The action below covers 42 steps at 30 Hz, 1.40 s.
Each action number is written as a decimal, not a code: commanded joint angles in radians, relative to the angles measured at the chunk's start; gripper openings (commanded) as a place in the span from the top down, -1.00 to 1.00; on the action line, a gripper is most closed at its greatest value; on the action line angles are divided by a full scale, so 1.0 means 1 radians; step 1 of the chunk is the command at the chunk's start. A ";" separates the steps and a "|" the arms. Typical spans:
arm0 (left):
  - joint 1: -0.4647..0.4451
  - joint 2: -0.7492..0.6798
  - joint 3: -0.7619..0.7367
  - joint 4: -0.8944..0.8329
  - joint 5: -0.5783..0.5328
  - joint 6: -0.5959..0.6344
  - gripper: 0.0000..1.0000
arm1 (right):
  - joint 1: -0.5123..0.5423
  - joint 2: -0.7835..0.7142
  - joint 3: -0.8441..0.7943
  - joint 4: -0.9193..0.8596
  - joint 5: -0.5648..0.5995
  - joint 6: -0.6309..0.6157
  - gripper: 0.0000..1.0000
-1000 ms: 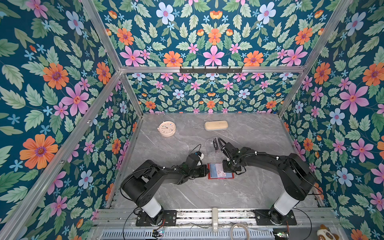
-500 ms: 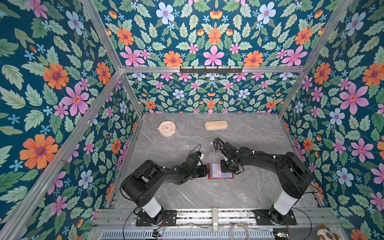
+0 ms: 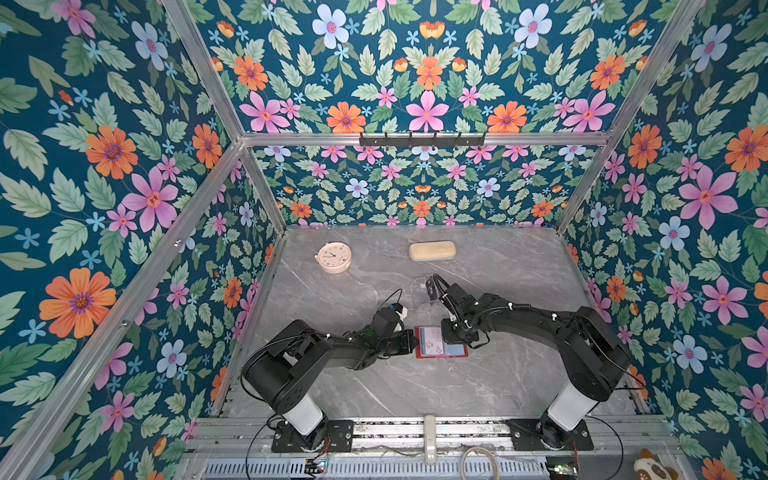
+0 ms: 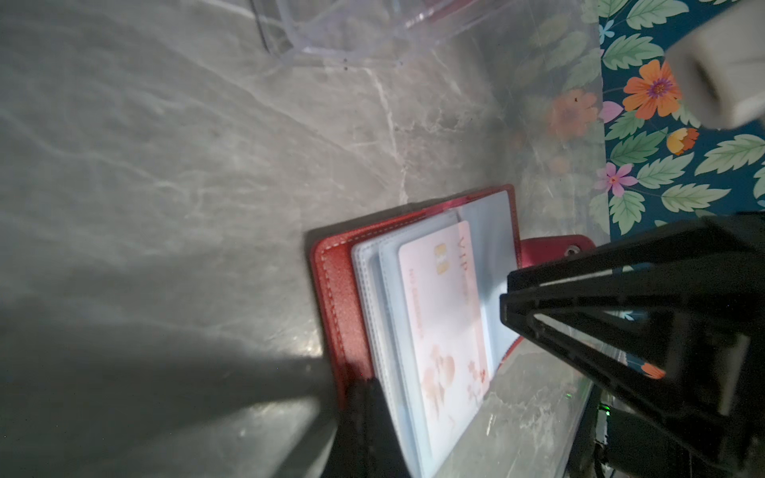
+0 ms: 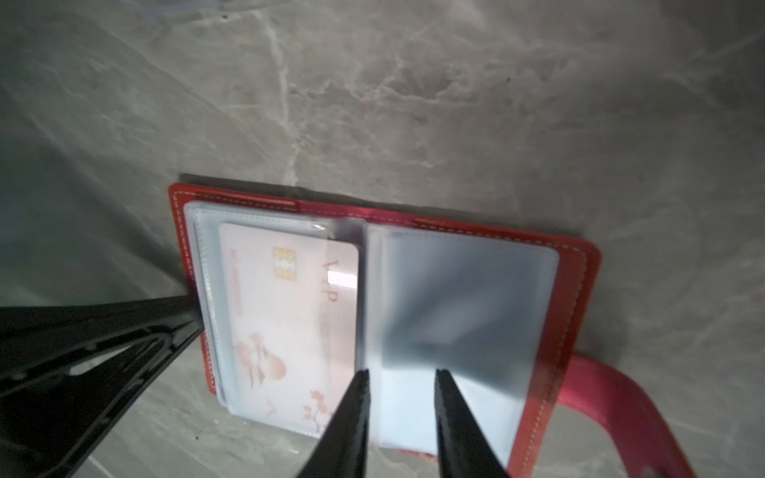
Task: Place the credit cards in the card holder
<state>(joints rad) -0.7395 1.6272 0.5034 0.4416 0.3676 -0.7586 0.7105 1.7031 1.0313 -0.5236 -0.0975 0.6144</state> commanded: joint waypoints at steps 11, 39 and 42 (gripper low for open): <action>0.002 0.015 -0.006 -0.165 -0.065 0.005 1.00 | 0.002 0.090 0.046 -0.010 0.002 0.006 0.66; -0.027 -0.082 0.263 -0.441 -0.164 0.144 0.33 | -0.061 -0.137 -0.141 0.079 -0.006 0.044 0.35; -0.032 -0.068 0.264 -0.423 -0.156 0.143 0.36 | -0.061 -0.128 -0.137 0.089 -0.038 0.027 0.38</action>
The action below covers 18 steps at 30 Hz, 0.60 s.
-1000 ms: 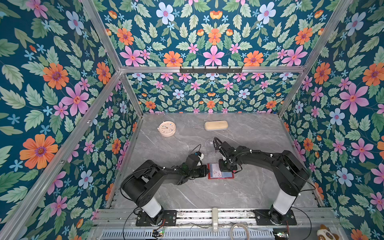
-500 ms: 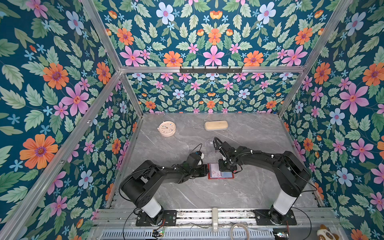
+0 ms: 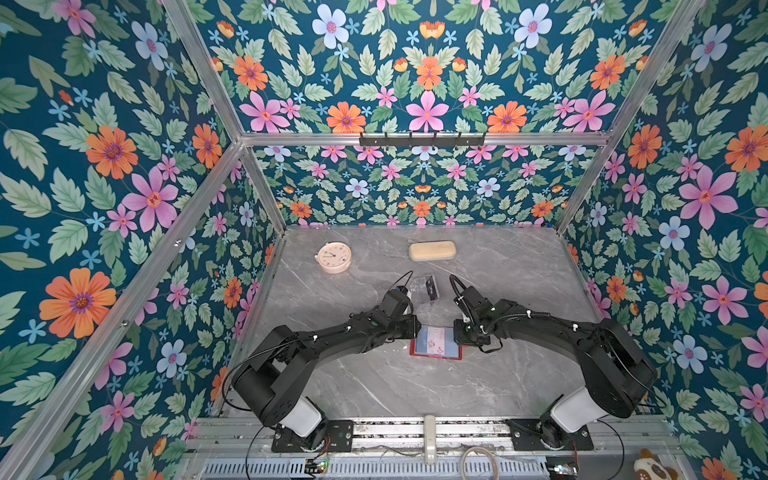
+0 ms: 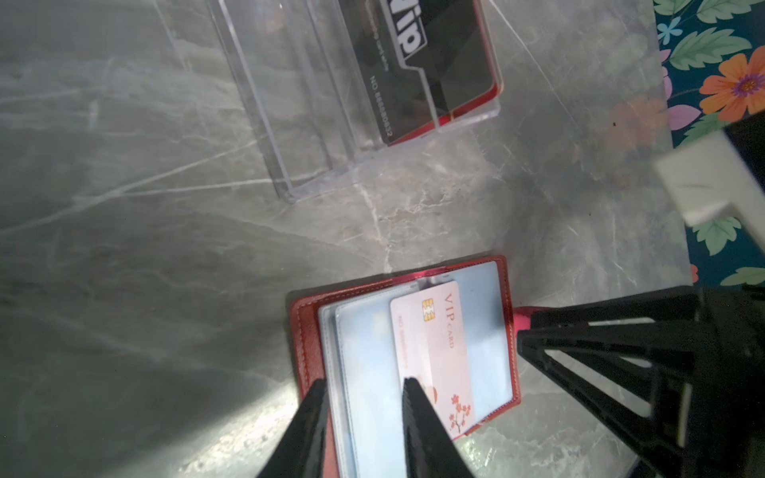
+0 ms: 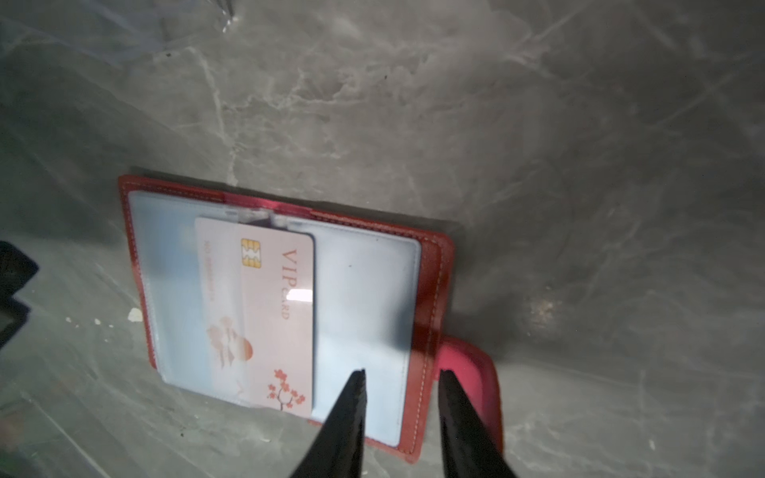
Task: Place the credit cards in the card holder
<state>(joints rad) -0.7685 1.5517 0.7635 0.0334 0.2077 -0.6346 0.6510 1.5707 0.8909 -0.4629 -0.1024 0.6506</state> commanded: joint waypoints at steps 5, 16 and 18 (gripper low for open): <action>-0.003 0.005 -0.040 0.004 -0.051 -0.016 0.58 | 0.007 0.024 0.029 0.033 -0.062 -0.021 0.42; -0.003 0.050 -0.101 0.098 0.021 -0.033 1.00 | 0.050 0.167 0.155 -0.075 0.016 -0.016 0.74; -0.002 0.051 -0.112 0.097 0.019 -0.038 1.00 | 0.055 0.185 0.170 -0.093 0.038 -0.010 0.77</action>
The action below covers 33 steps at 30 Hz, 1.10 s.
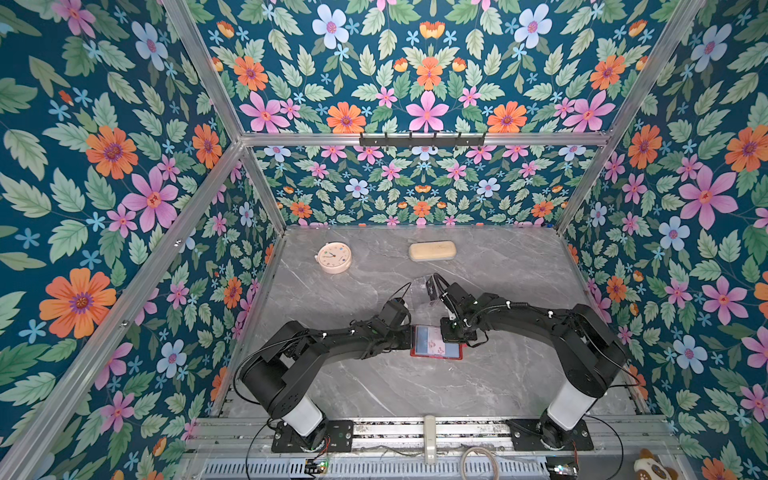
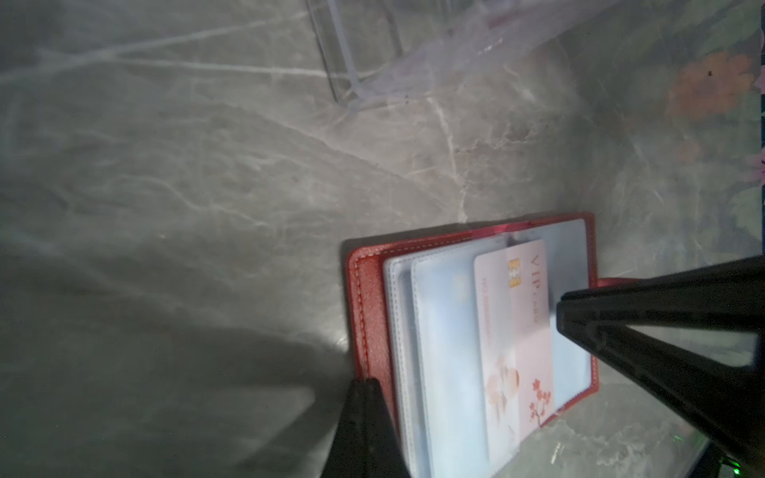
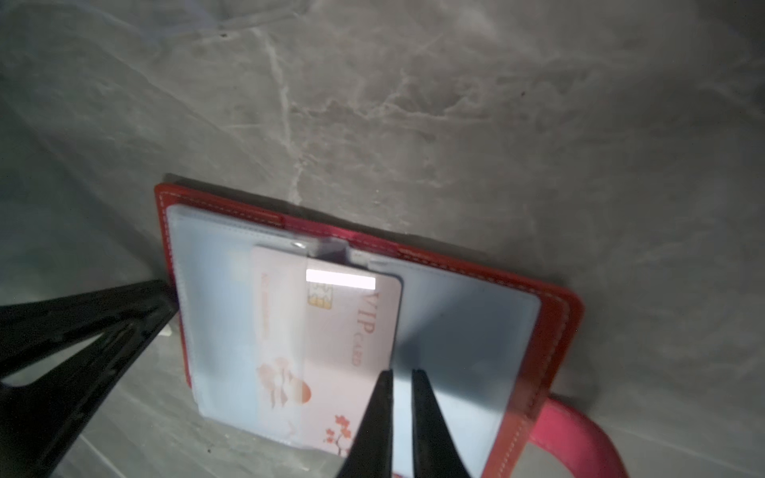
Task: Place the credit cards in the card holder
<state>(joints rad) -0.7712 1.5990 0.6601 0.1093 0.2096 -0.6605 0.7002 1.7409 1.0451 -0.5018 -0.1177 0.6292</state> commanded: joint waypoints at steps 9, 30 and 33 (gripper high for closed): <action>0.001 0.004 -0.046 0.029 0.008 -0.030 1.00 | 0.017 0.033 0.030 -0.074 0.078 0.023 0.91; 0.000 0.007 -0.060 0.026 0.011 -0.033 1.00 | 0.030 0.094 0.036 -0.069 0.041 -0.006 0.14; 0.000 0.002 -0.062 0.023 0.010 -0.033 1.00 | 0.030 0.069 0.028 -0.062 0.050 0.001 0.14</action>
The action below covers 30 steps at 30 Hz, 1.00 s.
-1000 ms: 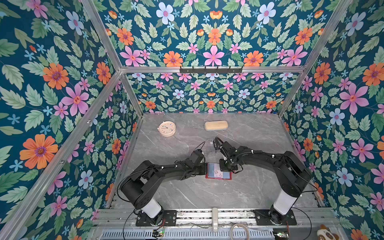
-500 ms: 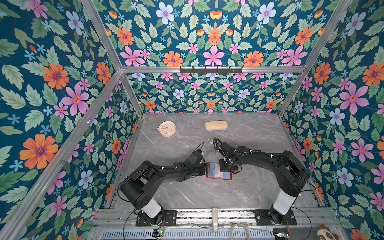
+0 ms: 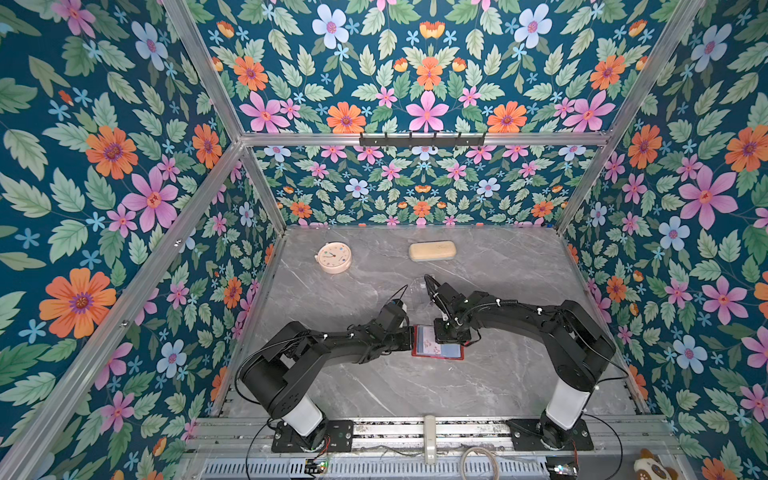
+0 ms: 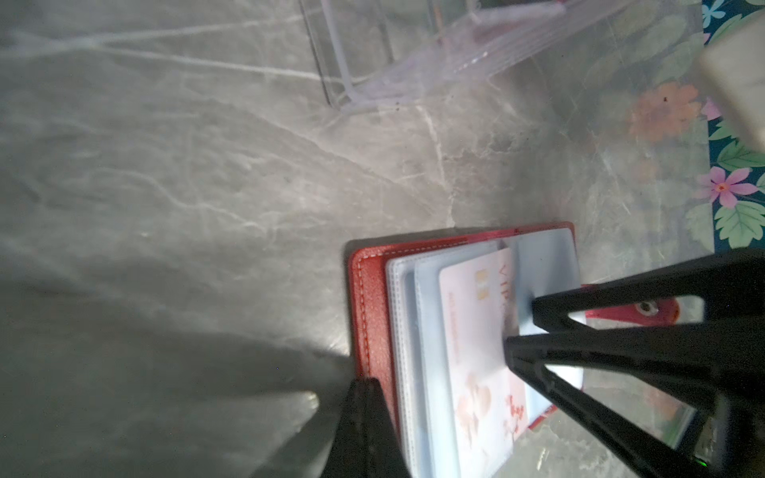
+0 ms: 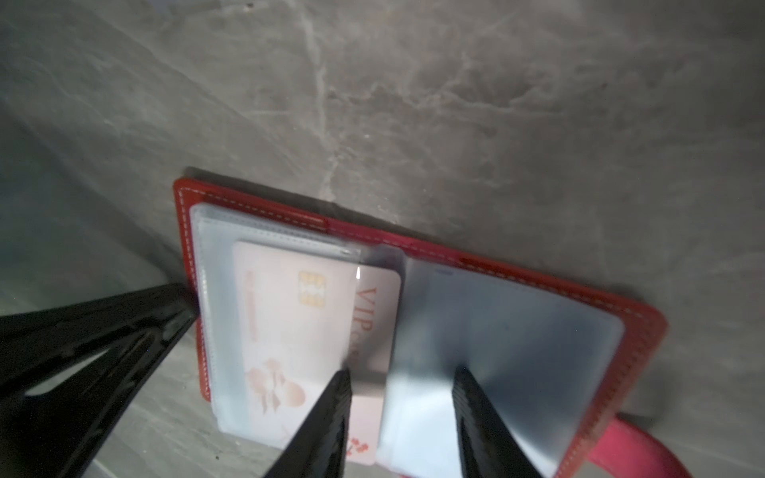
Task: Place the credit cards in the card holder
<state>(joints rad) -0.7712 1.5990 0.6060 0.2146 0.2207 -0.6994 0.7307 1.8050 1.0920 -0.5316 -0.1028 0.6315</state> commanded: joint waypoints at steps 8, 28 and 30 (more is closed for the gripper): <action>0.001 -0.001 -0.005 -0.092 -0.004 0.012 1.00 | 0.000 -0.100 -0.046 -0.005 0.046 0.008 0.16; 0.000 -0.002 -0.012 -0.091 -0.006 0.011 1.00 | 0.007 0.008 -0.006 -0.031 -0.008 -0.014 0.47; 0.001 -0.004 -0.015 -0.090 -0.007 0.009 1.00 | 0.009 0.020 -0.002 -0.037 -0.005 -0.018 0.40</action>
<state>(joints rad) -0.7712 1.5925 0.5999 0.2127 0.2199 -0.6991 0.7368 1.8008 1.0946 -0.5240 -0.1242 0.6212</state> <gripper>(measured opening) 0.044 0.299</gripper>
